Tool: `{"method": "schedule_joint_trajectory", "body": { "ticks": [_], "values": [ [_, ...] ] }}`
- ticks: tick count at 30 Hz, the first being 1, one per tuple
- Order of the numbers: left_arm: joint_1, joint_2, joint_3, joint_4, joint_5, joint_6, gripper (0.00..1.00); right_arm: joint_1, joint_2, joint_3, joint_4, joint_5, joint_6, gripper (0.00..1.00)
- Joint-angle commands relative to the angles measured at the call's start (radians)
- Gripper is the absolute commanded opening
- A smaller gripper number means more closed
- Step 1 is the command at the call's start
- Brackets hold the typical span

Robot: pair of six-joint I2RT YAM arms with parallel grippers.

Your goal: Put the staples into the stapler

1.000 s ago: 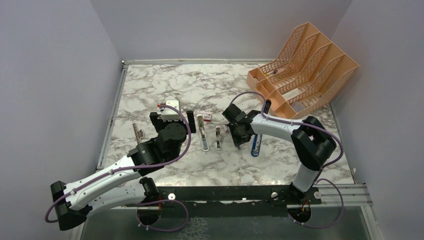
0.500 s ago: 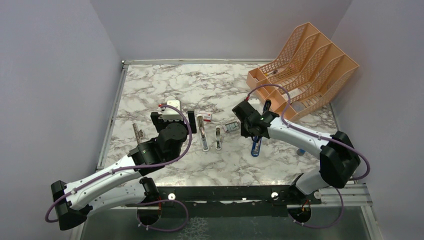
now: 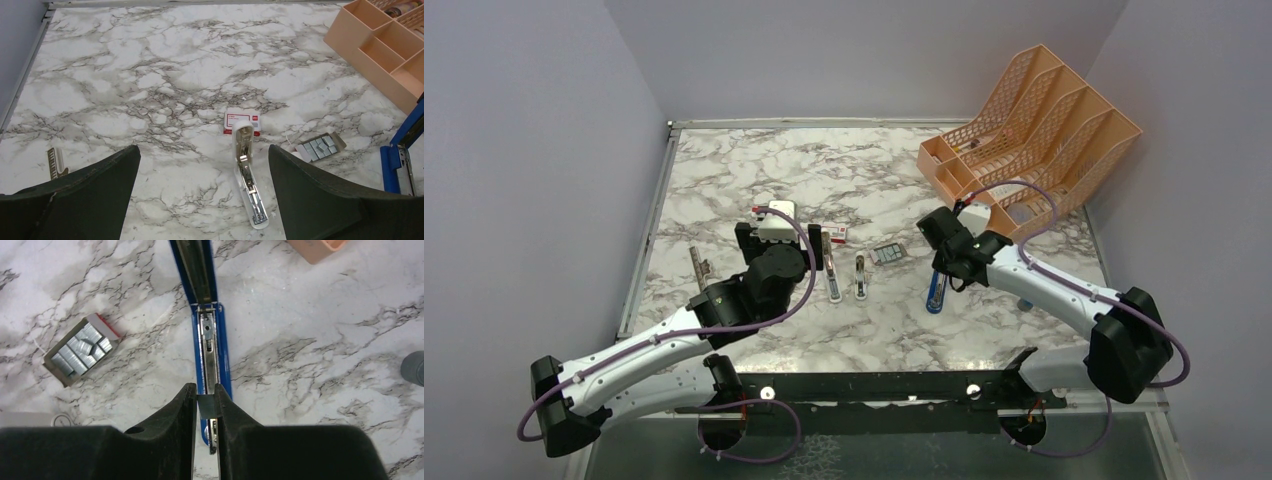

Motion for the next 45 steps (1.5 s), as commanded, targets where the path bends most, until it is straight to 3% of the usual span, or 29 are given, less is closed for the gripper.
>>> {"method": "schedule_joint_trajectory", "body": {
  "ticks": [1, 25, 45],
  "values": [
    [0.003, 0.003, 0.012, 0.01, 0.023, -0.005, 0.99, -0.03, -0.024, -0.037, 0.003, 0.049, 0.064, 0.22],
    [0.003, 0.013, 0.013, 0.009, 0.017, 0.0, 0.99, -0.072, 0.04, -0.082, 0.13, -0.043, 0.034, 0.23],
    [0.003, 0.017, 0.015, 0.008, 0.013, 0.003, 0.99, -0.073, 0.059, -0.087, 0.126, -0.052, 0.02, 0.22]
  ]
}}
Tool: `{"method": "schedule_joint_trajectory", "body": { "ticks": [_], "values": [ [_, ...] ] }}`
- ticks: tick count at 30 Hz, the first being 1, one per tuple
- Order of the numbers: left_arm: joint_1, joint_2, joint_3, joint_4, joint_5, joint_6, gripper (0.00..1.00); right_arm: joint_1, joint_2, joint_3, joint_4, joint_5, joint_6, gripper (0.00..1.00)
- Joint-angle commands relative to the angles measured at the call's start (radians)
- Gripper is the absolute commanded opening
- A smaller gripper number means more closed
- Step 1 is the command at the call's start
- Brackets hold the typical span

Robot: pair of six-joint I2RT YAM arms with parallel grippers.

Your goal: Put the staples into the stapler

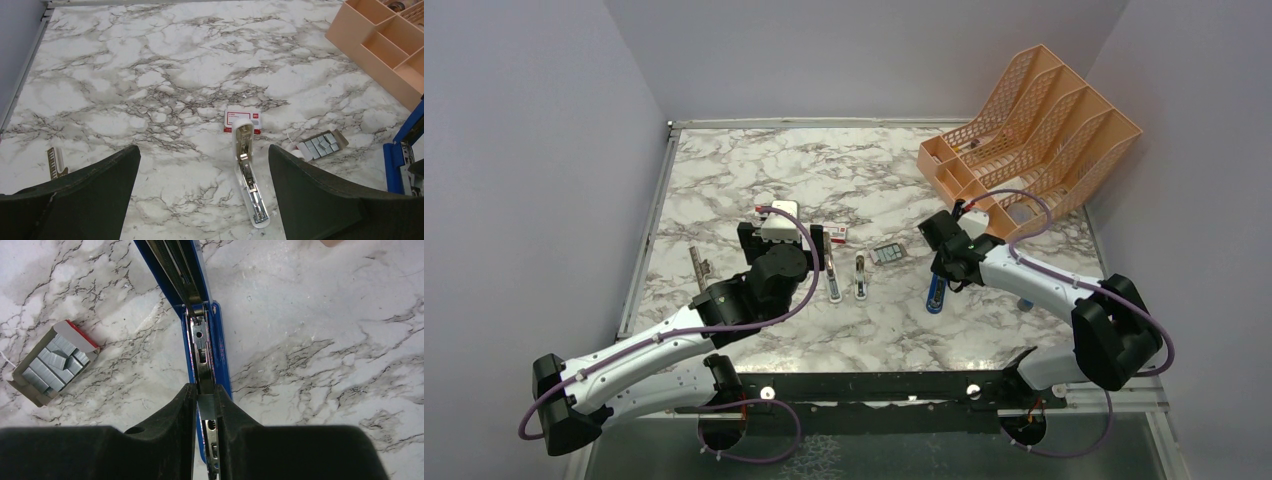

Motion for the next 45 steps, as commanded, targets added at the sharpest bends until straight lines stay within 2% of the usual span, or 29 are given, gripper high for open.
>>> {"method": "schedule_joint_trajectory", "body": {
  "ticks": [1, 21, 30, 35, 40, 45],
  "values": [
    [0.003, 0.001, 0.015, 0.007, 0.008, 0.002, 0.99, -0.005, -0.008, -0.001, 0.008, 0.007, -0.009, 0.22],
    [0.003, 0.005, 0.015, 0.007, 0.006, 0.005, 0.99, -0.005, 0.012, -0.023, 0.028, -0.012, -0.008, 0.22],
    [0.003, 0.012, 0.018, 0.007, 0.008, 0.007, 0.99, -0.005, -0.035, 0.0, 0.022, -0.016, -0.046, 0.33],
    [0.003, 0.011, 0.019, 0.007, 0.005, 0.007, 0.99, -0.006, -0.067, 0.047, 0.035, -0.046, -0.143, 0.34],
    [0.003, 0.01, 0.018, 0.007, 0.0, 0.006, 0.99, -0.005, -0.025, 0.103, 0.124, -0.205, -0.347, 0.32],
    [0.003, 0.013, 0.016, 0.007, -0.004, 0.005, 0.99, 0.011, 0.074, 0.157, 0.189, -0.332, -0.448, 0.18]
  ]
}}
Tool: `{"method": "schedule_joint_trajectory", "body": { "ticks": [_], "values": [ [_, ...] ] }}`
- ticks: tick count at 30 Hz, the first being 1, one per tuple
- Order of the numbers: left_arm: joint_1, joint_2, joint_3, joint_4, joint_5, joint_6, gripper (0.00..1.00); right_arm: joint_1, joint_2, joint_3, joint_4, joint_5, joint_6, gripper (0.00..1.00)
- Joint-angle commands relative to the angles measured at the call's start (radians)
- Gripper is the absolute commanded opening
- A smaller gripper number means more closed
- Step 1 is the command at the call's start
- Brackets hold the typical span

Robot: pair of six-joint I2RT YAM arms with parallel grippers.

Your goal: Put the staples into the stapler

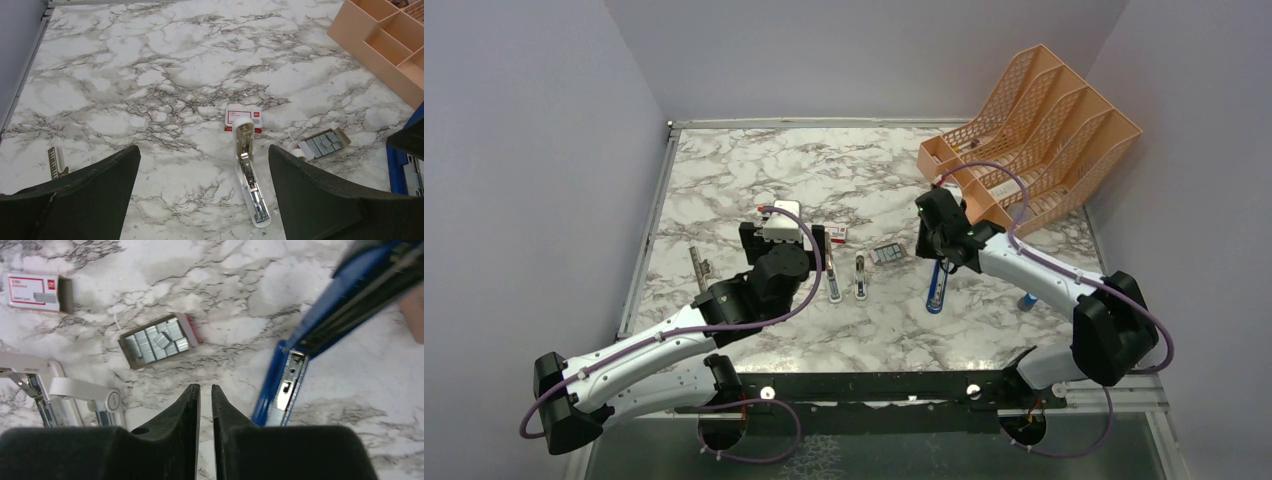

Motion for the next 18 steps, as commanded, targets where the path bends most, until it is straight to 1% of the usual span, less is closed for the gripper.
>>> {"method": "schedule_joint_trajectory", "body": {
  "ticks": [1, 3, 6, 10, 14, 18],
  "values": [
    [0.003, 0.0, 0.015, 0.007, -0.004, 0.004, 0.99, 0.019, 0.098, 0.057, 0.086, -0.16, -0.145, 0.18],
    [0.003, 0.003, 0.015, 0.007, -0.005, 0.003, 0.99, 0.03, 0.157, 0.089, 0.089, -0.188, -0.168, 0.21],
    [0.003, 0.008, 0.015, 0.007, -0.009, 0.005, 0.99, 0.051, 0.242, 0.149, 0.078, -0.173, -0.192, 0.26],
    [0.003, 0.015, 0.014, 0.007, -0.014, 0.005, 0.99, 0.057, 0.323, 0.205, 0.073, -0.15, -0.211, 0.26],
    [0.003, 0.018, 0.014, 0.007, -0.016, 0.007, 0.99, 0.058, 0.363, 0.235, 0.076, -0.137, -0.218, 0.26],
    [0.003, 0.02, 0.014, 0.007, -0.017, 0.008, 0.99, 0.058, 0.391, 0.246, 0.065, -0.126, -0.215, 0.3]
  ]
}}
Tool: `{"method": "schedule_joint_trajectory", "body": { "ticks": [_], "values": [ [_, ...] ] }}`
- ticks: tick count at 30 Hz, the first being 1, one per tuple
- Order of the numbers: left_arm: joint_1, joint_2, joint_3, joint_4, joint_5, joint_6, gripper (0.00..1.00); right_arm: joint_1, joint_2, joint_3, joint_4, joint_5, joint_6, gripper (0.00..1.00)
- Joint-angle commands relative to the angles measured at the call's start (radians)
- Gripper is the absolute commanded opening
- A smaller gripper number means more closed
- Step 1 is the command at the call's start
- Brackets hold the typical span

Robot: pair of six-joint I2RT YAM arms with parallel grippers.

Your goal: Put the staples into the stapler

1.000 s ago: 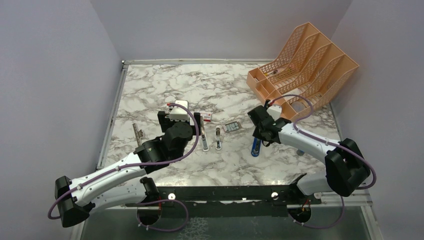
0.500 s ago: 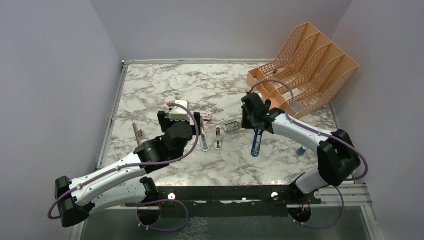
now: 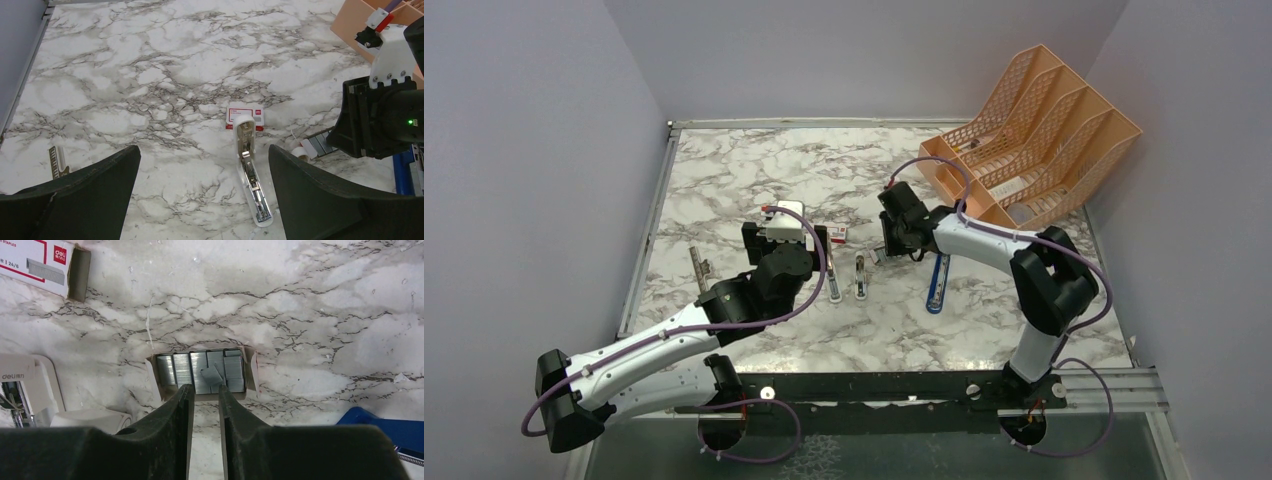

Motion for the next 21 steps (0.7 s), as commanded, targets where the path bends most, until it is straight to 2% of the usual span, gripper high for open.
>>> {"method": "schedule_joint_trajectory", "body": {
  "ticks": [1, 21],
  "values": [
    [0.003, 0.001, 0.014, 0.007, -0.016, 0.008, 0.99, 0.003, 0.034, 0.032, 0.002, 0.013, -0.018, 0.31],
    [0.003, -0.011, 0.012, 0.005, -0.018, 0.008, 0.99, 0.003, 0.092, 0.06, 0.004, -0.051, 0.03, 0.35]
  ]
}}
